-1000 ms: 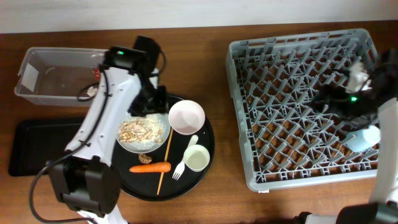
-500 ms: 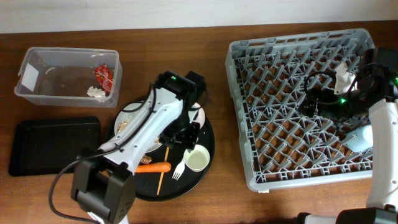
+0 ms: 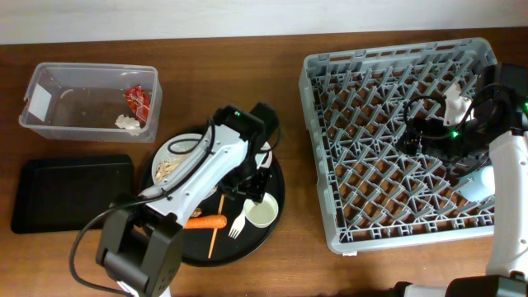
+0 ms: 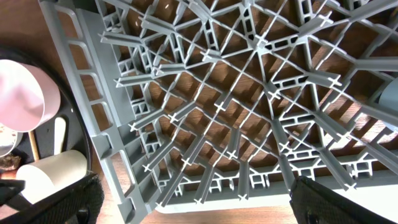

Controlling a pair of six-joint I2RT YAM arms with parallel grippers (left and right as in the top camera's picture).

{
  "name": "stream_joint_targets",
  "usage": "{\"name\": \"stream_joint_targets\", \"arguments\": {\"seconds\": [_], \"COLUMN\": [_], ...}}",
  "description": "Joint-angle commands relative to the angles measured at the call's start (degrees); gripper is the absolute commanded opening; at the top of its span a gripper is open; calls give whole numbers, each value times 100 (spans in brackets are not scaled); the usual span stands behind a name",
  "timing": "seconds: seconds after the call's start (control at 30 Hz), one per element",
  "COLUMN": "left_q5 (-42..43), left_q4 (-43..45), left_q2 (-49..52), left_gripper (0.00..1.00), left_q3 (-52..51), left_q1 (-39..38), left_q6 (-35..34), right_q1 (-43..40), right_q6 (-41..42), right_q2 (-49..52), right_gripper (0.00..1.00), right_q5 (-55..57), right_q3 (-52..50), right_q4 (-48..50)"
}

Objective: Sort waste into correct bins and load items into the dishwasher rack
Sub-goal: 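Grasp the white paper cup with the left gripper and lift it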

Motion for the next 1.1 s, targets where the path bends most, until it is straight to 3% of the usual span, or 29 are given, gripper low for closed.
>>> {"name": "stream_joint_targets", "arguments": {"seconds": [0.0, 0.13, 0.23, 0.37, 0.57, 0.83, 0.97, 1.07], "left_q5": [63, 63, 66, 70, 210, 378, 1755, 3475], "left_q4": [295, 560, 673, 750, 527, 192, 872, 1661], "left_q2": [-55, -55, -55, -55, -59, -496, -573, -560], "left_gripper": [54, 42, 18, 1, 0, 0, 0, 0], "left_q3": [-356, -581, -612, -612, -516, 890, 1303, 1290], "left_q1": [-13, -13, -13, -13, 11, 796, 1241, 1497], "left_q6": [-83, -144, -146, -190, -164, 144, 146, 146], "right_q1": [26, 26, 26, 26, 26, 26, 33, 31], "right_q6": [-20, -20, -20, -20, -22, -20, -326, -918], "right_q2": [17, 17, 17, 17, 17, 17, 17, 20], "right_gripper": [99, 99, 99, 99, 99, 99, 99, 99], "right_q5": [72, 72, 72, 72, 72, 68, -444, -1386], "right_q3": [42, 42, 42, 42, 42, 42, 42, 42], "right_q4": [-2, 0, 0, 0, -2, 48, 269, 586]}}
